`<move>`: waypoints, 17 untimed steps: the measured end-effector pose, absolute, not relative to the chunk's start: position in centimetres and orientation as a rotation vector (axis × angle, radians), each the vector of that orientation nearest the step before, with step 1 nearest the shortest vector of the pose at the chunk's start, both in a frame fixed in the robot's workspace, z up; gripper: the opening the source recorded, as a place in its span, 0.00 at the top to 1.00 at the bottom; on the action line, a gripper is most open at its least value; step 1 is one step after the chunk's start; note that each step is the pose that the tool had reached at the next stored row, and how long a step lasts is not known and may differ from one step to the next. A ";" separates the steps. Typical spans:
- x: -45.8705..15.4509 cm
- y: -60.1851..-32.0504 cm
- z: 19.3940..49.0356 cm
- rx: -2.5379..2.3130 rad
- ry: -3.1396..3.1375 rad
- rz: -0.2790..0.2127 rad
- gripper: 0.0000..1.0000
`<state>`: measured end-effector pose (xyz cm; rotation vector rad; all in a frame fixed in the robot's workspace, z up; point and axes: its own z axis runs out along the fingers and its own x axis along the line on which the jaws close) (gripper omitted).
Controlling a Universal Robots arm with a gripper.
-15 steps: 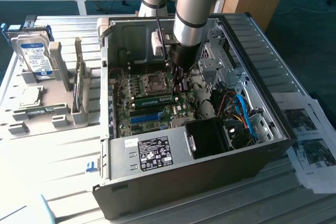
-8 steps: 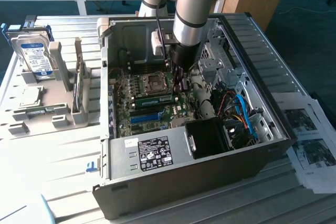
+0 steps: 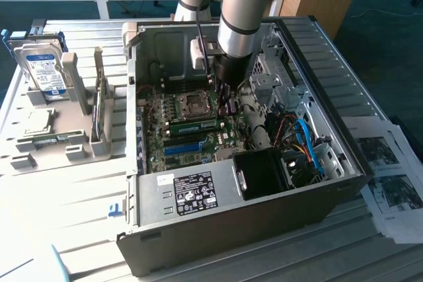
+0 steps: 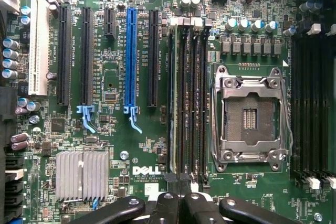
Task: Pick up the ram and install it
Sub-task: 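Press down the ram until it locks into place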
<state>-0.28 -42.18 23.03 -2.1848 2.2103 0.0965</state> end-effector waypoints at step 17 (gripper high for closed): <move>-0.3 -42.2 22.8 -2.185 2.210 0.097 0.90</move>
